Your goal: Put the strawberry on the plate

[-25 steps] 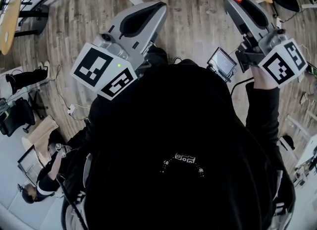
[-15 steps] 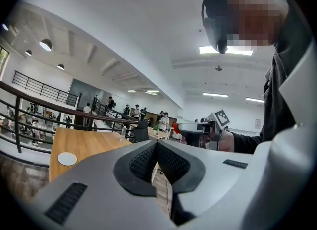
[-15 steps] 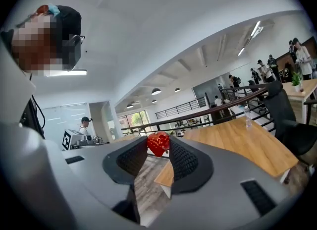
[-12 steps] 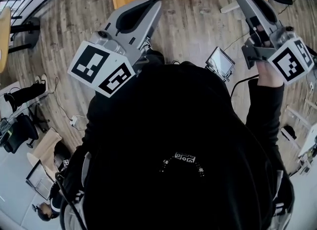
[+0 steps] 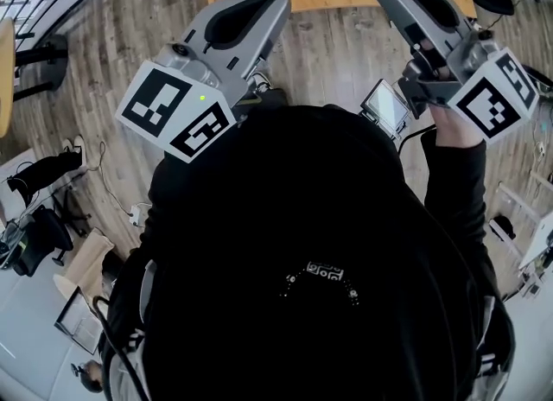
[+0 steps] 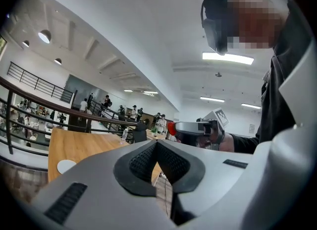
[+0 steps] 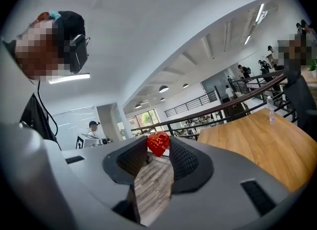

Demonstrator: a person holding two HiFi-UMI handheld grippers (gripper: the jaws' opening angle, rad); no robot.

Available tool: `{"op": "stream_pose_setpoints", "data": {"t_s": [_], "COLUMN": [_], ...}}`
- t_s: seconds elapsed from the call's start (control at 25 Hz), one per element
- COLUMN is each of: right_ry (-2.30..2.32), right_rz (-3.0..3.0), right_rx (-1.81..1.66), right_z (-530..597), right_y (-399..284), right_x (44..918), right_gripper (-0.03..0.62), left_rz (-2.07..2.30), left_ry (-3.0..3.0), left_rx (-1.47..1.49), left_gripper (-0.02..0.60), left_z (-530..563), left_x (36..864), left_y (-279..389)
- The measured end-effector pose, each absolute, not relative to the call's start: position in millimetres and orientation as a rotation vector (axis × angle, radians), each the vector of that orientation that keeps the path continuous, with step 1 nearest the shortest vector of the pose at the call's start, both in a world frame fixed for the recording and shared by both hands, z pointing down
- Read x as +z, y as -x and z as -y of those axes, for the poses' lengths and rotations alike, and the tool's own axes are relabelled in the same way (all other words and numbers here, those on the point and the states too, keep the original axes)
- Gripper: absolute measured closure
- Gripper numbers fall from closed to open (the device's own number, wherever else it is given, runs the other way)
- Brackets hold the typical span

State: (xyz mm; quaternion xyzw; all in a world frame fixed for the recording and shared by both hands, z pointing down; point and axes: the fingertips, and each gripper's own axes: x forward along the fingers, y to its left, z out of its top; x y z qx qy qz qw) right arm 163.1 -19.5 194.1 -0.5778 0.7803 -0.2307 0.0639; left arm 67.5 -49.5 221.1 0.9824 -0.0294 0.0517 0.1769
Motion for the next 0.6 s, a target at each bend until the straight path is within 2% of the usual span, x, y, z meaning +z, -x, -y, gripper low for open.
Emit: {"op": "stream_pose_setpoints", "data": {"t_s": [0.6], "right_ry": [1.719], "right_rz": [-2.414], "right_rx": [-0.690], "right_z": [121], "right_y": [-116], "right_x": [185], "right_gripper": [0.445], "left_rz": [0.045], "left_ry": [-2.785], "left_rx": [0.094], "left_gripper": [0.583], "left_z": [146], "left_x": [213], "left_y": [-42]}}
